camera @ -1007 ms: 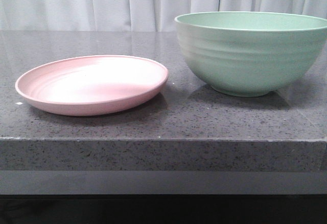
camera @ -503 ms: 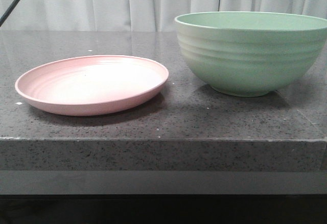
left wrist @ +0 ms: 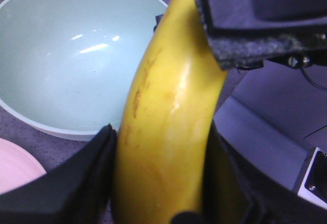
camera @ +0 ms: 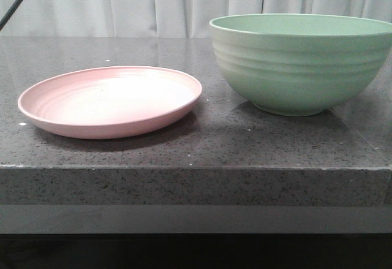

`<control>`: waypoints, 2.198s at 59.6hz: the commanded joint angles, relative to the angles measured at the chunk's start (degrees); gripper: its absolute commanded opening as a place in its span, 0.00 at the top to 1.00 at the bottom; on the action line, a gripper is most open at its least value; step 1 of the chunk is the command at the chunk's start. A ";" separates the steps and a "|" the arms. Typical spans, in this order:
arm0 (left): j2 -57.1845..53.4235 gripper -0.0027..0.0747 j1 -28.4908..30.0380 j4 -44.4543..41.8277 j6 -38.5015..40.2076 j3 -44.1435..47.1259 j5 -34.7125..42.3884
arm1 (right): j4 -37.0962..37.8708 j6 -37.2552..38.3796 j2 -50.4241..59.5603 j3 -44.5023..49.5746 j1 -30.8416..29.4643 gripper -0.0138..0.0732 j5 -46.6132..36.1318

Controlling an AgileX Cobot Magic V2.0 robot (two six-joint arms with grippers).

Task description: Transfer banana from pink plate to green bowl

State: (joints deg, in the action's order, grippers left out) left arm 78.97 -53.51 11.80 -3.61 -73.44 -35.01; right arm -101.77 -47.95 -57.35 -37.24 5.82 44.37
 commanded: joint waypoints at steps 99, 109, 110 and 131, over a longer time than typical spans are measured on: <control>-1.63 0.25 -0.43 0.94 0.00 -2.06 4.42 | 34.11 -9.04 -30.69 -33.71 -0.41 0.27 -13.60; -1.63 0.25 -0.43 0.94 0.00 -2.06 4.42 | 34.19 -9.04 -30.35 -33.71 -0.41 0.25 -13.60; -1.63 0.25 -0.43 0.94 0.00 -2.06 4.42 | 34.28 -9.04 -30.16 -33.71 -0.41 0.25 -13.60; -1.63 0.34 0.95 0.27 0.00 -2.06 4.42 | 39.06 -8.94 -19.04 -32.86 -0.44 0.38 -4.07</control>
State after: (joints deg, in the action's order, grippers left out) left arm 78.97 -53.15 11.61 -3.59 -73.48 -34.41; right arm -61.13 -56.25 -80.74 -68.90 5.73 38.03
